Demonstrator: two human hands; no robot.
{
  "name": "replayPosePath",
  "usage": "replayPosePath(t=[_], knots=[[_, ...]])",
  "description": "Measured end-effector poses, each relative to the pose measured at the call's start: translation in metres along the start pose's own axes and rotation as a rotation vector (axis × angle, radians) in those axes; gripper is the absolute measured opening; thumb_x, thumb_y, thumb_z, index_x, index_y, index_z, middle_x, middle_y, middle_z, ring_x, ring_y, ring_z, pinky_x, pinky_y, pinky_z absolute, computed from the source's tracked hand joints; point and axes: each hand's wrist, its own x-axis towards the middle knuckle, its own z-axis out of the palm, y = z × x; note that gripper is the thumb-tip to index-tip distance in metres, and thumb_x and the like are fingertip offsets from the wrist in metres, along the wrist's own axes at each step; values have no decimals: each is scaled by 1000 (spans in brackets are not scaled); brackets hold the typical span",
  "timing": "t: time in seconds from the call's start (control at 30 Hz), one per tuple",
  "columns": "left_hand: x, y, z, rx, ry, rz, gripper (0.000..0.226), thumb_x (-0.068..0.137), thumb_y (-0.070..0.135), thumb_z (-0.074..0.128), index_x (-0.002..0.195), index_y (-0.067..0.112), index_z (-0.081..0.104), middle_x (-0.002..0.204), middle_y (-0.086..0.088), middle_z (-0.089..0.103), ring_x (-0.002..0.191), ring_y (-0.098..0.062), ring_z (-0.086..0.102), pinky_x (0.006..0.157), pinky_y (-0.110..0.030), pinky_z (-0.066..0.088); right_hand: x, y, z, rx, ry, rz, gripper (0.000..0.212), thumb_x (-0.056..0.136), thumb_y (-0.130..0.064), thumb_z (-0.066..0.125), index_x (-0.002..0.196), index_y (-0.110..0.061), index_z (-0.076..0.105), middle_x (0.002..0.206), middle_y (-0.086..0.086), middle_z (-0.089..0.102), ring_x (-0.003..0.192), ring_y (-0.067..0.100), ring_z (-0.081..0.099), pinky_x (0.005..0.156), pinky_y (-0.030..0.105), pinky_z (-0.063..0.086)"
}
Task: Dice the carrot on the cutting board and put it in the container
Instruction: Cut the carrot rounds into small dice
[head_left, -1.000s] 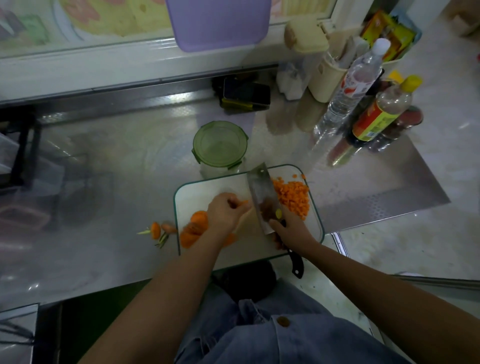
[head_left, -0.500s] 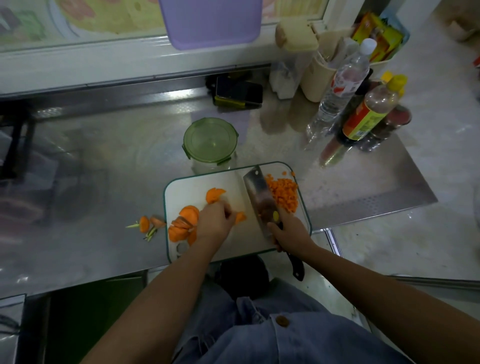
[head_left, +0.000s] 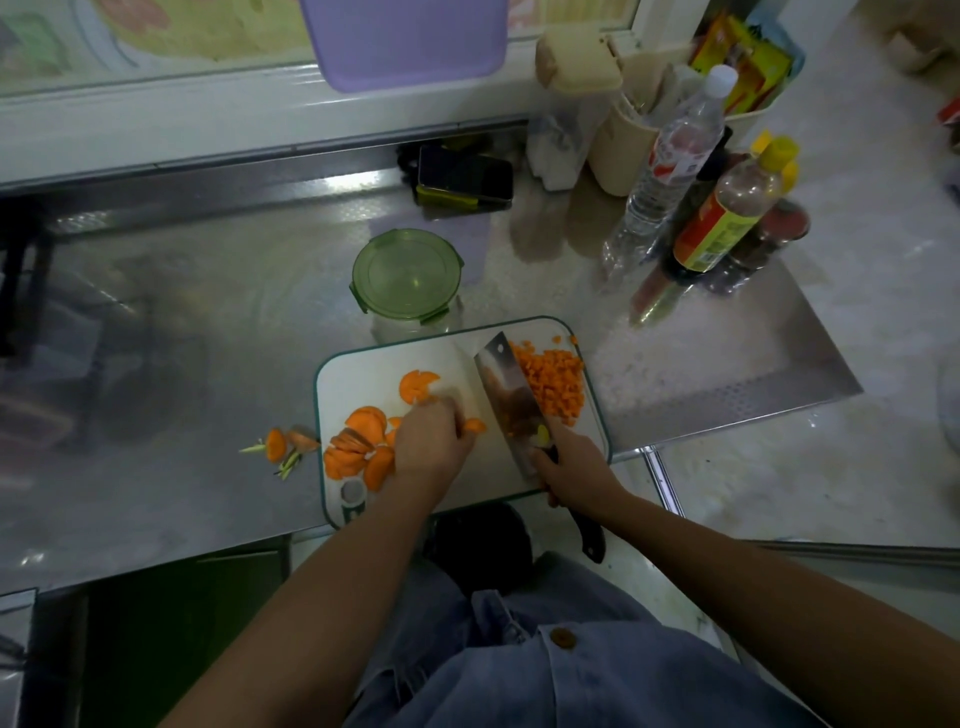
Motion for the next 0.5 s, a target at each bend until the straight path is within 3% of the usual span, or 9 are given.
replayPosePath(t=[0.13, 0.27, 0.5], knots=[[-1, 2, 0, 125, 5, 98, 26, 87, 40, 58, 100, 17, 61, 98, -8, 62, 90, -27, 60, 63, -32, 40, 1, 1, 1, 10, -1, 9, 27, 97, -19, 46, 122, -12, 44, 69, 9, 62, 46, 23, 62, 51, 35, 54], [-2, 4, 1, 222, -30, 157, 23, 90, 36, 55, 100, 17, 63, 104, -9, 56, 95, -28, 59, 69, -34, 45, 1, 1, 2, -5, -1, 5, 29, 97, -19, 45, 125, -11, 43, 69, 6, 61, 47, 22, 62, 51, 31, 53], [7, 8, 1, 47, -94, -26, 21, 84, 32, 66, 92, 12, 63, 99, -9, 65, 95, -26, 61, 75, -35, 47, 3, 1, -1, -16, -8, 12, 36, 97, -20, 46, 132, -13, 39, 64, -3, 57, 48, 24, 63, 51, 31, 55]])
